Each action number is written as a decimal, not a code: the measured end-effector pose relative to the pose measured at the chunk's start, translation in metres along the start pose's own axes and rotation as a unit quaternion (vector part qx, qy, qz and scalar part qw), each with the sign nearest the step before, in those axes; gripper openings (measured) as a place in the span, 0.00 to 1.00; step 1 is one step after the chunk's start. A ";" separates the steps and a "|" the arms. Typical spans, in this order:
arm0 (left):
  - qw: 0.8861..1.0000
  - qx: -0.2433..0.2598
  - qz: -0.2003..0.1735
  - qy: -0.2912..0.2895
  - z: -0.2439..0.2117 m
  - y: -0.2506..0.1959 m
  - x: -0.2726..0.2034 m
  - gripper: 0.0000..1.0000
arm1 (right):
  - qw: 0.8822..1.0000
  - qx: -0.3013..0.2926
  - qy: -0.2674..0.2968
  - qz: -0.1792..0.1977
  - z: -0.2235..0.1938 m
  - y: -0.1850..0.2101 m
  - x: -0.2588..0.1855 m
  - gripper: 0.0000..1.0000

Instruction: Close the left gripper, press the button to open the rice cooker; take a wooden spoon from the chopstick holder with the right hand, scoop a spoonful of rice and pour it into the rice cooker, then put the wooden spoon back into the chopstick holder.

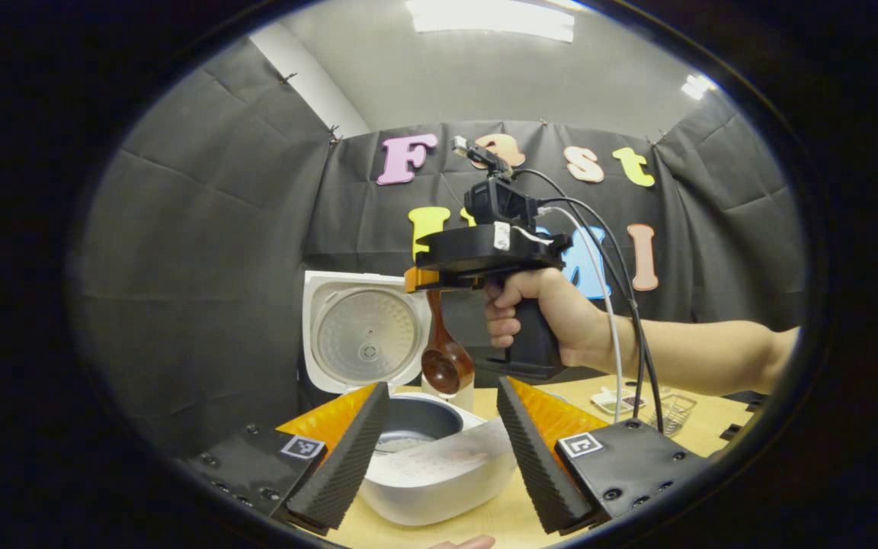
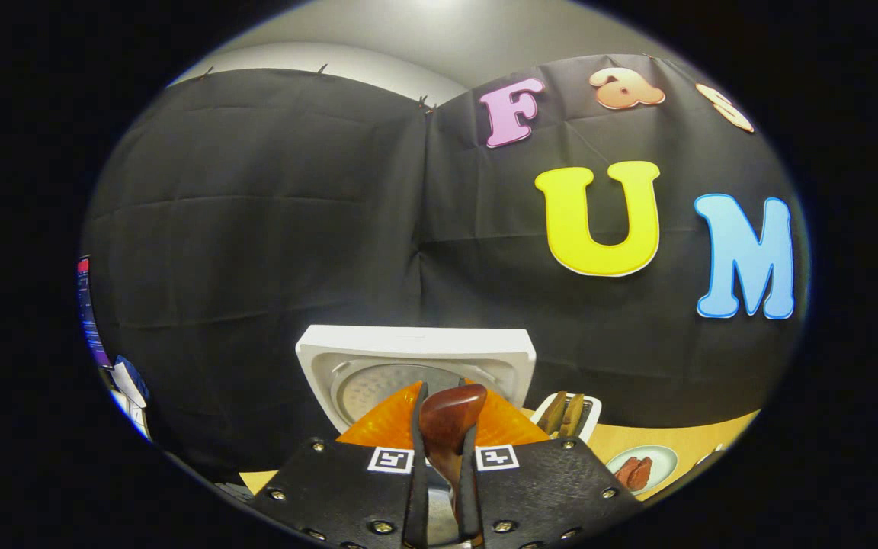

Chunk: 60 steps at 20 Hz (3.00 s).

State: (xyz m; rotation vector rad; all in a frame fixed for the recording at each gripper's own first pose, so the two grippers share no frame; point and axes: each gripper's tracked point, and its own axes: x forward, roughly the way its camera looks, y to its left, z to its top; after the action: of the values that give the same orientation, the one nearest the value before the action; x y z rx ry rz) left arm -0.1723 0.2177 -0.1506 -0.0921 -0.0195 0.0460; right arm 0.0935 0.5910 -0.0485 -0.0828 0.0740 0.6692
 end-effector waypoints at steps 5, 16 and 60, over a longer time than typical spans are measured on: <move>1.000 0.002 -0.008 -0.005 0.006 -0.016 0.004 0.97 | 0.999 0.032 0.000 -0.019 0.002 -0.042 -0.022 0.16; 1.000 0.008 -0.021 0.000 -0.004 -0.053 0.055 0.98 | 0.993 0.063 0.006 -0.101 -0.015 -0.177 -0.108 0.16; 0.997 0.008 -0.078 0.008 -0.021 -0.136 0.085 0.98 | 0.934 0.182 -0.001 -0.308 -0.132 -0.435 -0.354 0.16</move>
State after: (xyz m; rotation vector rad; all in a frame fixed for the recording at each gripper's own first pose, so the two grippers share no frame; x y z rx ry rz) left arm -0.0810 0.0841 -0.1572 -0.0753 -0.0113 -0.1112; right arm 0.0820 0.0194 -0.1228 0.2460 0.1604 0.0181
